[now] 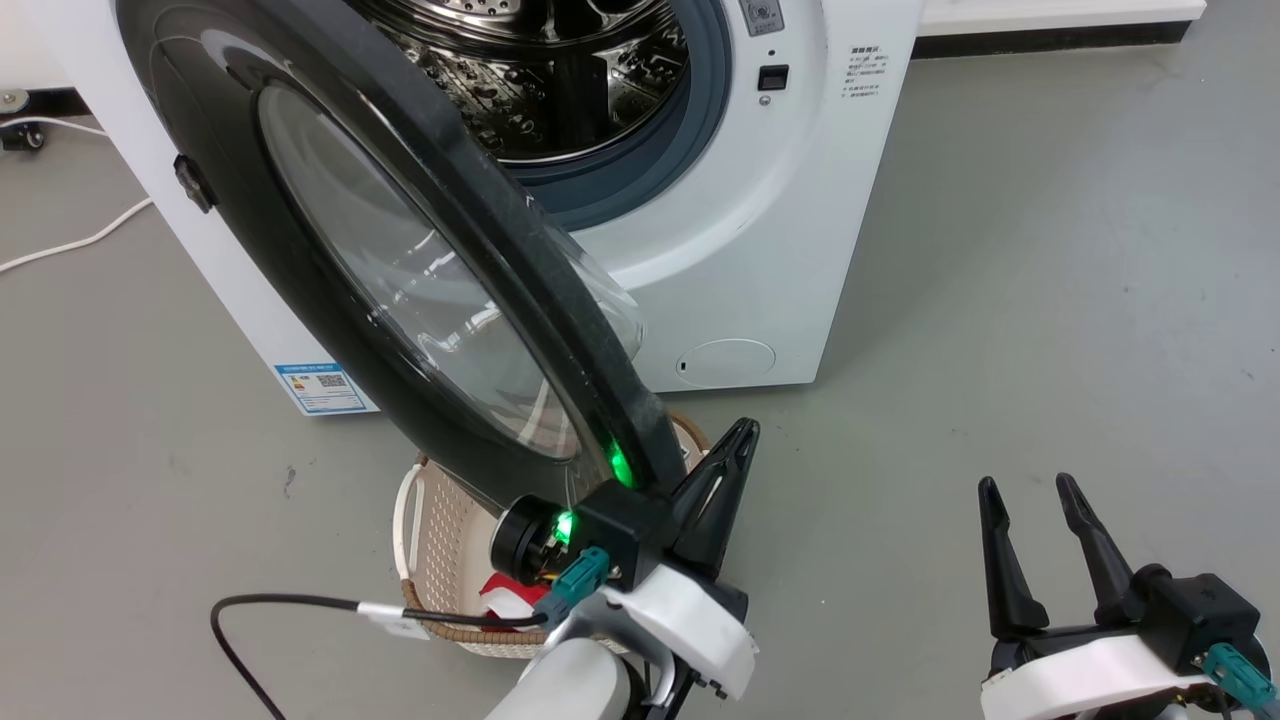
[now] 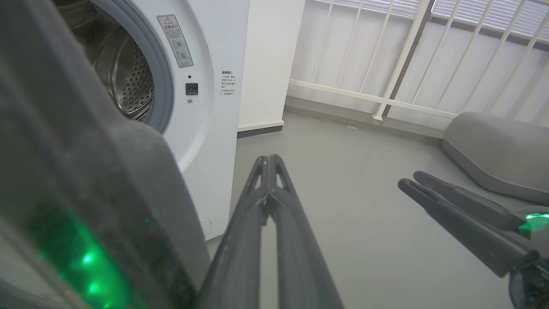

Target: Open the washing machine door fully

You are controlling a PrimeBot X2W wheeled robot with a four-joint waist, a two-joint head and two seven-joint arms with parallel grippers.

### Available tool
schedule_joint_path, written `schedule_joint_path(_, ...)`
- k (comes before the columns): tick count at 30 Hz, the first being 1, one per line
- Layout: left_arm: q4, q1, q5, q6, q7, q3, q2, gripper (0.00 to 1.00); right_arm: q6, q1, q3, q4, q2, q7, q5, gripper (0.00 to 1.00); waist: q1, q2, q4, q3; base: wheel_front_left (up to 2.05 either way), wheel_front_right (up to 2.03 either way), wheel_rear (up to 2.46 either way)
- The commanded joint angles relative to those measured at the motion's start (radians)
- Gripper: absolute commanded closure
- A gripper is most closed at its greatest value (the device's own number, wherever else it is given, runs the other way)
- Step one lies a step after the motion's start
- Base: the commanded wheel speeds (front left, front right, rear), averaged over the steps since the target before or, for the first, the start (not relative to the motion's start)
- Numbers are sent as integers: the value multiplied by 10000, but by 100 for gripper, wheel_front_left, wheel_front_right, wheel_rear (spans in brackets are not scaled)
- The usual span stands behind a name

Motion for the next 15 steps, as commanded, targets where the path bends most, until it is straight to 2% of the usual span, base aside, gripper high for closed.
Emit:
schedule_joint_path(1, -54, 176, -7, 186, -52, 227, 313, 100, -6, -84, 32, 50, 27, -61, 53, 0, 0, -1, 1, -35, 0, 0, 0)
schedule_joint_path(15, -1990, 1945, 74, 1125, 242, 410, 1296, 100, -6, 266, -8, 46, 28, 71, 74, 0, 0, -1, 165, -442, 0, 0, 0)
